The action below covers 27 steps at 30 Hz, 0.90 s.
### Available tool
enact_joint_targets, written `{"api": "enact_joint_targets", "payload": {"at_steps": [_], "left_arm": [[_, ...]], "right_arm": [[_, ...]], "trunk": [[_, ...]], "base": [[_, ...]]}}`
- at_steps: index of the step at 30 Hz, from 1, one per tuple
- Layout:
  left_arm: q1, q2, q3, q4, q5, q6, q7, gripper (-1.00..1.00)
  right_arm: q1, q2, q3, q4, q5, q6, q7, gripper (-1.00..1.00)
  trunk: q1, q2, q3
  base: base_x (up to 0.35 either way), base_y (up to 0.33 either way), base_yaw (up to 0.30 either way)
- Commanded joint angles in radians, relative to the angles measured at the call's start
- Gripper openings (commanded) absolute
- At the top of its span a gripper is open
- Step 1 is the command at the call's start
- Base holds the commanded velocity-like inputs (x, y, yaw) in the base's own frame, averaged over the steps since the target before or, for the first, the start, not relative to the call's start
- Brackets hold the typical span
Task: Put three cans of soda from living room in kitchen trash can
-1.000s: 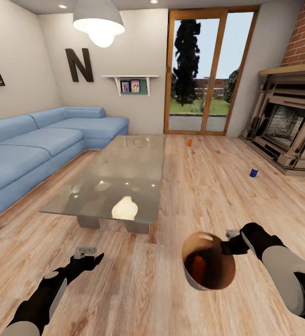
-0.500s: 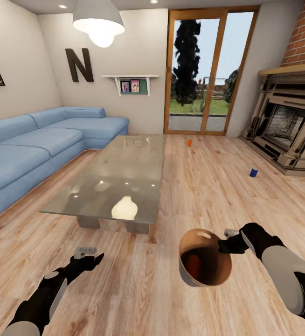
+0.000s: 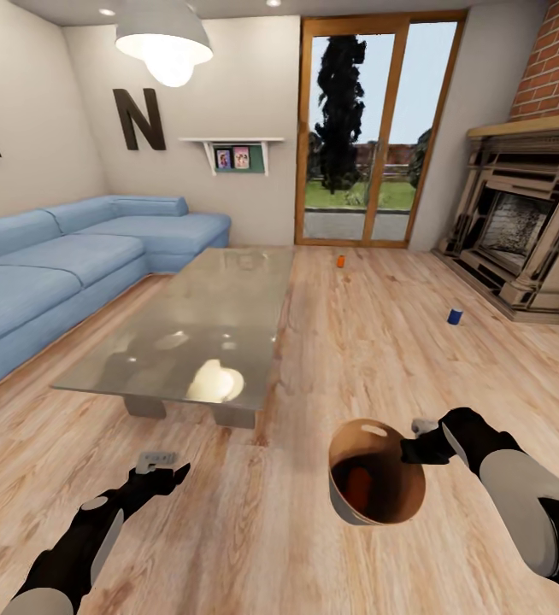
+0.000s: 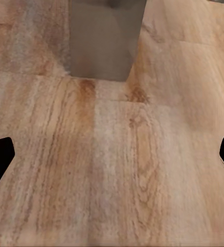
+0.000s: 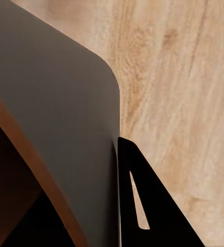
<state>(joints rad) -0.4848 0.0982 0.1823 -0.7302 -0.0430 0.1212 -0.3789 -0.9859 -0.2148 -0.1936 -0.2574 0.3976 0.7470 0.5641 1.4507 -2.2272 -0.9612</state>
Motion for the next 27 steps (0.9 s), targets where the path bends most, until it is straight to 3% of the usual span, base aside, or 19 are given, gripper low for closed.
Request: {"api": "enact_joint_targets", "payload": {"at_steps": [1, 27], "left_arm": [[0.000, 0.000, 0.000, 0.000, 0.000, 0.000, 0.000, 1.00], [0.000, -0.001, 0.000, 0.001, -0.003, -0.012, 0.003, 1.00]], "right_arm": [[0.000, 0.000, -0.007, 0.000, -0.019, 0.006, 0.007, -1.00], [0.000, -0.003, -0.027, 0.000, -0.030, 0.008, 0.009, -1.00]], "trunk": [[0.000, 0.000, 0.000], [0.000, 0.000, 0.000]], "base": [[0.000, -0.289, 0.000], [0.000, -0.291, -0.005]]}}
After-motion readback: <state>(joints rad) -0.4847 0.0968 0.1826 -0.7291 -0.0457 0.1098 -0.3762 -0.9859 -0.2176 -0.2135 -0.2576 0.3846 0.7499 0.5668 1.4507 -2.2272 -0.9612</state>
